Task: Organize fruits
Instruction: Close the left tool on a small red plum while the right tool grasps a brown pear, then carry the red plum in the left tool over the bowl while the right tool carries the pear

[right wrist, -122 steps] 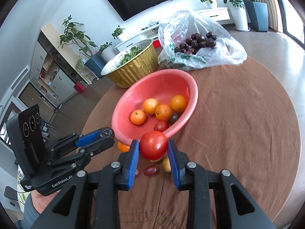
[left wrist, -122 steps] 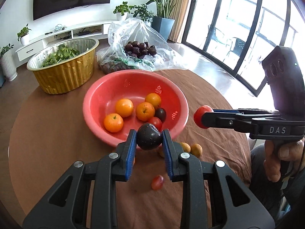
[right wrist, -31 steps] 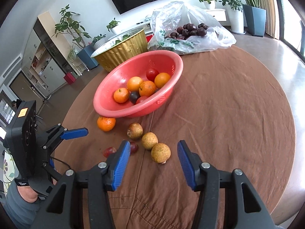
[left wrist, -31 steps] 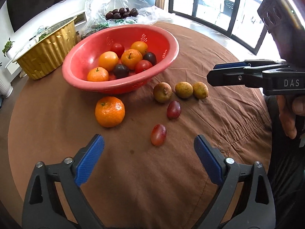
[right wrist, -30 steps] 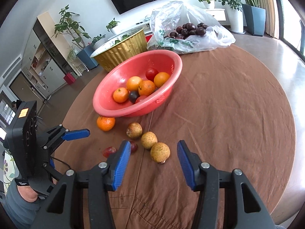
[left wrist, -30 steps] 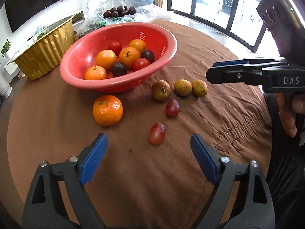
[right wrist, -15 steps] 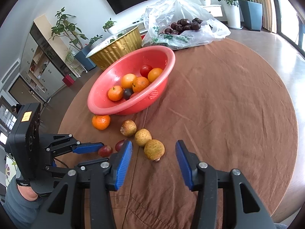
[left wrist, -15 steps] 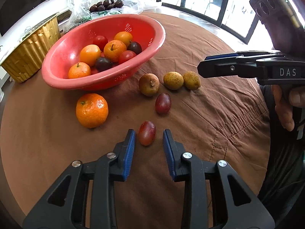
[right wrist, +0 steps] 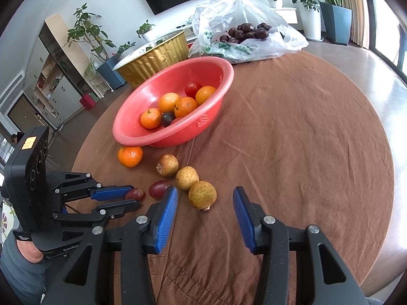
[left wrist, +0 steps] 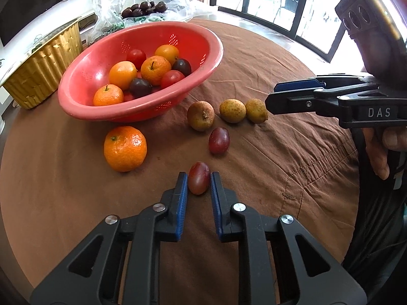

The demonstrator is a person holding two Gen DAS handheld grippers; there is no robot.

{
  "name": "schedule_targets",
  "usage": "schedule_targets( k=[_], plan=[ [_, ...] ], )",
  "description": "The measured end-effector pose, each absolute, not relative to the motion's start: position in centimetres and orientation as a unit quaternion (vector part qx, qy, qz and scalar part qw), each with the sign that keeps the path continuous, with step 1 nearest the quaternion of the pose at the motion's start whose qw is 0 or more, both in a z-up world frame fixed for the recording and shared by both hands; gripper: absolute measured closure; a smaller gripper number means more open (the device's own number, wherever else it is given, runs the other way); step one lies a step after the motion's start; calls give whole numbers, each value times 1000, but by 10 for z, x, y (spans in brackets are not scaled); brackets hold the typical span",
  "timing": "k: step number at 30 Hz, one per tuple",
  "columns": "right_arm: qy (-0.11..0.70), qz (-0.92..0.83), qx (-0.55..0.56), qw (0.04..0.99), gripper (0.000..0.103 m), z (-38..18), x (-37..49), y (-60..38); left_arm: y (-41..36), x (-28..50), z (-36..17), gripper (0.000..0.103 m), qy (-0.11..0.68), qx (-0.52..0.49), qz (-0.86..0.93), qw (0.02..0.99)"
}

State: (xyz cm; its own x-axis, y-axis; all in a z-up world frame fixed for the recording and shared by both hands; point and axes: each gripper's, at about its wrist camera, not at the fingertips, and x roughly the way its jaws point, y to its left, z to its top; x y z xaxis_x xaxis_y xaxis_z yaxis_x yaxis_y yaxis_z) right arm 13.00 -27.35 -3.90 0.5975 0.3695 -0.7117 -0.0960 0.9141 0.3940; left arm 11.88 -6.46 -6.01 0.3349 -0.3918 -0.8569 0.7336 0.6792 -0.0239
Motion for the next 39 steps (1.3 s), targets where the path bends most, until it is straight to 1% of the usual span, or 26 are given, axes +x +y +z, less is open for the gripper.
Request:
schedule_targets(
  k=[13, 22, 24, 39],
  plan=[
    [450, 122, 109, 878, 59, -50, 137, -259, -38, 107, -49, 87, 446, 131, -338, 818],
    [446, 122, 72, 884, 68, -54, 142, -248, -35, 104, -47, 87, 444, 119, -337, 822],
    [445, 125, 69, 884, 73, -53, 141, -247, -34, 104, -47, 87, 443, 118, -336, 823],
    [439, 133, 89, 884, 74, -44, 132, -254, -26, 106, -33, 87, 430, 99, -325, 836]
  ],
)
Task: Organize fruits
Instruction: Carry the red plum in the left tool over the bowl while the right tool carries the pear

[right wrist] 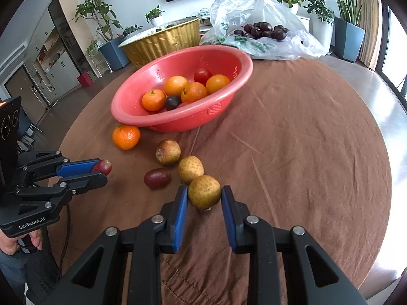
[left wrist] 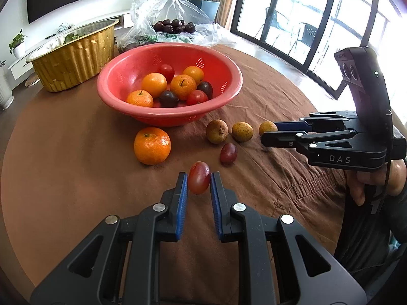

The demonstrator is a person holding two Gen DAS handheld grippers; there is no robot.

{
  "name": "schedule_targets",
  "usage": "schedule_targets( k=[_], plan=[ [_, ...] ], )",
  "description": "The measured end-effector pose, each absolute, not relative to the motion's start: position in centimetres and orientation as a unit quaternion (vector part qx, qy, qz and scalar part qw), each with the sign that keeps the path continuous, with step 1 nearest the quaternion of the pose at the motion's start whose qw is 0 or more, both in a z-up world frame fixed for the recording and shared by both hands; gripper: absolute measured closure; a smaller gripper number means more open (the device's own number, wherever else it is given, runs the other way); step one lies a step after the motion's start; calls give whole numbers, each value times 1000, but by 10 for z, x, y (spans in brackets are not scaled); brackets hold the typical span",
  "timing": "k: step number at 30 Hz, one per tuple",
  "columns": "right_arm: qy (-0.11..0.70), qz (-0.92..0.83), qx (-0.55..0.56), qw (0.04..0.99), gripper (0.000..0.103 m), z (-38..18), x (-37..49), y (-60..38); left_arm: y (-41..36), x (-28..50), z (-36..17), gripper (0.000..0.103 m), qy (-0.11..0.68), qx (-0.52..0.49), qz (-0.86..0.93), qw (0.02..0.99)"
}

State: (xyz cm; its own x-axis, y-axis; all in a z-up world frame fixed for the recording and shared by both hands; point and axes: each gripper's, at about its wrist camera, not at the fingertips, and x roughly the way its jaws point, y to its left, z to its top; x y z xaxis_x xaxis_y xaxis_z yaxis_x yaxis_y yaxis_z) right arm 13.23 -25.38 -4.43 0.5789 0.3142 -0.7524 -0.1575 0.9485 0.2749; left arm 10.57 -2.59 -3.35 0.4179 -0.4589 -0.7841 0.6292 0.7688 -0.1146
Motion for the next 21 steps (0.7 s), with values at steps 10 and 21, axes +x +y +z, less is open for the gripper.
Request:
schedule_targets(
  k=[10, 21],
  plan=[
    [396, 135, 130, 899, 74, 4, 138, -280, -22, 131, 6, 87, 398, 82, -309, 860],
    [388, 155, 113, 902, 74, 39, 203, -265, -42, 188, 21, 86, 398, 75, -289, 868]
  ],
)
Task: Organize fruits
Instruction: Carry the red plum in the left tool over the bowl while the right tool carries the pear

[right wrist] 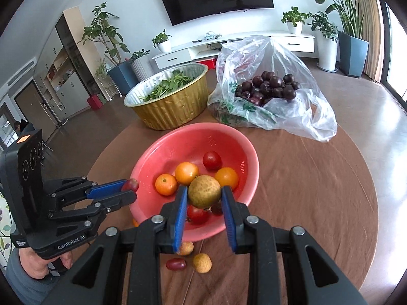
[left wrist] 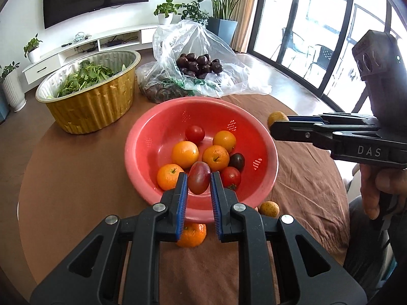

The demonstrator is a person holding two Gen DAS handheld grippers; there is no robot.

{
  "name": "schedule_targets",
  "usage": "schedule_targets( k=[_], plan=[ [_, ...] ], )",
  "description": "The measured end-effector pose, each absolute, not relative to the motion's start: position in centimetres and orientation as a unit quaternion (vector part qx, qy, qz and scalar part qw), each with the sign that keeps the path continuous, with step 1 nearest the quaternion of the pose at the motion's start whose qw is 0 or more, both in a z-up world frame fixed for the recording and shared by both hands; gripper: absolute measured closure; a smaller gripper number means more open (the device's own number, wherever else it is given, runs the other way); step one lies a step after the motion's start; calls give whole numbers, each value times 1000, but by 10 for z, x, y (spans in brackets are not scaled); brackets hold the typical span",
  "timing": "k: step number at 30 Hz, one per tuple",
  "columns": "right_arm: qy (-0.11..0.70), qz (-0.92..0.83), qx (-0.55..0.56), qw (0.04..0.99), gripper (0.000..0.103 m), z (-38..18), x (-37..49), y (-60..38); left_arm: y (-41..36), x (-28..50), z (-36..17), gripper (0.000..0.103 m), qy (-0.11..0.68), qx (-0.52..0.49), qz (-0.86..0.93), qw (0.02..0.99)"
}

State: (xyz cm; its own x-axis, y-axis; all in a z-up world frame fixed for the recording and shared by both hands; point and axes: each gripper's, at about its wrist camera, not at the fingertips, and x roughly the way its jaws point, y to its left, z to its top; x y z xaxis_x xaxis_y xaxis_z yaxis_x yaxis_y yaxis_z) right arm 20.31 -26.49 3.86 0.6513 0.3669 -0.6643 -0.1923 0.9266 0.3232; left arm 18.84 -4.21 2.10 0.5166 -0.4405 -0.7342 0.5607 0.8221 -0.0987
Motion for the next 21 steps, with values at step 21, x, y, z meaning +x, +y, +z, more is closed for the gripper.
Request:
schedule_targets(
  k=[21],
  plan=[
    [445, 149, 59, 881, 74, -9, 276, -227, -71, 227, -28, 86, 424, 102, -281, 855]
  ],
)
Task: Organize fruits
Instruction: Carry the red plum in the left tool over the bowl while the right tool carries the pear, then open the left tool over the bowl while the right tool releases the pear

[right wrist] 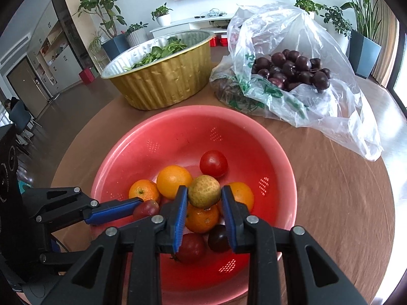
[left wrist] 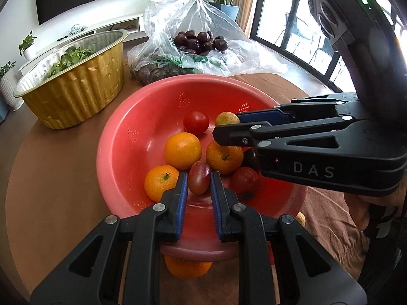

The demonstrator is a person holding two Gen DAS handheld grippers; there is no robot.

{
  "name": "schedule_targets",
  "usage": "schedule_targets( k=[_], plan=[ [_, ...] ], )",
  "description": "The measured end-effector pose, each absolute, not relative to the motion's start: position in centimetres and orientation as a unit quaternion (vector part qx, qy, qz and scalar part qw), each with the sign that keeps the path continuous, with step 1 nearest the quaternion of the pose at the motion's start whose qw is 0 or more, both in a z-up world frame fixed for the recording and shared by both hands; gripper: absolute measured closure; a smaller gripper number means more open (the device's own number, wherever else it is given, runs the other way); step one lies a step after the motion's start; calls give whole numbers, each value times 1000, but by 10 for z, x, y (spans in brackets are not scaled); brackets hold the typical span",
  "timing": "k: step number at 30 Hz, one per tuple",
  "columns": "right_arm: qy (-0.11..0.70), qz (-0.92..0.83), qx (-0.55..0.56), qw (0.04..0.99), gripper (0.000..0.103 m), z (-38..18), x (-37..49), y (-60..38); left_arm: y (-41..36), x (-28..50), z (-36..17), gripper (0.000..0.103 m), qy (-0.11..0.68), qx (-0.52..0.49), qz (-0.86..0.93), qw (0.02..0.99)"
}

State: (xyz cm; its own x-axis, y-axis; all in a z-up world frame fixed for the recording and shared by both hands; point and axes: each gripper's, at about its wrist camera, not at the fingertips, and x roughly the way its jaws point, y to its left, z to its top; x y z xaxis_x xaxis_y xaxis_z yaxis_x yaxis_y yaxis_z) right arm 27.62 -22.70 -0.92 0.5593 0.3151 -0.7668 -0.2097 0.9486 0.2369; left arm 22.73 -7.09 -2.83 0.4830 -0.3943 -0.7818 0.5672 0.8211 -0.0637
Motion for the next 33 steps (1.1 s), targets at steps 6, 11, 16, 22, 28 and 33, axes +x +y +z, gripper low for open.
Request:
schedule_targets(
  k=[6, 11, 16, 22, 28, 33],
  plan=[
    [439, 147, 46, 885, 74, -10, 277, -224, -74, 230, -31, 86, 425, 105, -276, 856],
    [438, 147, 44, 886, 74, -10, 276, -223, -74, 230, -31, 86, 424, 107, -274, 856],
    [438, 147, 43, 886, 73, -10, 276, -223, -74, 229, -31, 84, 424, 107, -272, 857],
    [438, 145, 45, 886, 66, -9, 274, -223, -73, 226, -29, 67, 420, 106, -272, 859],
    [432, 143, 52, 889, 66, -4, 266, -229, -73, 219, -21, 35, 408, 104, -274, 865],
    [411, 142, 67, 898, 65, 10, 248, -237, -65, 206, -12, 26, 400, 98, -270, 870]
  ],
)
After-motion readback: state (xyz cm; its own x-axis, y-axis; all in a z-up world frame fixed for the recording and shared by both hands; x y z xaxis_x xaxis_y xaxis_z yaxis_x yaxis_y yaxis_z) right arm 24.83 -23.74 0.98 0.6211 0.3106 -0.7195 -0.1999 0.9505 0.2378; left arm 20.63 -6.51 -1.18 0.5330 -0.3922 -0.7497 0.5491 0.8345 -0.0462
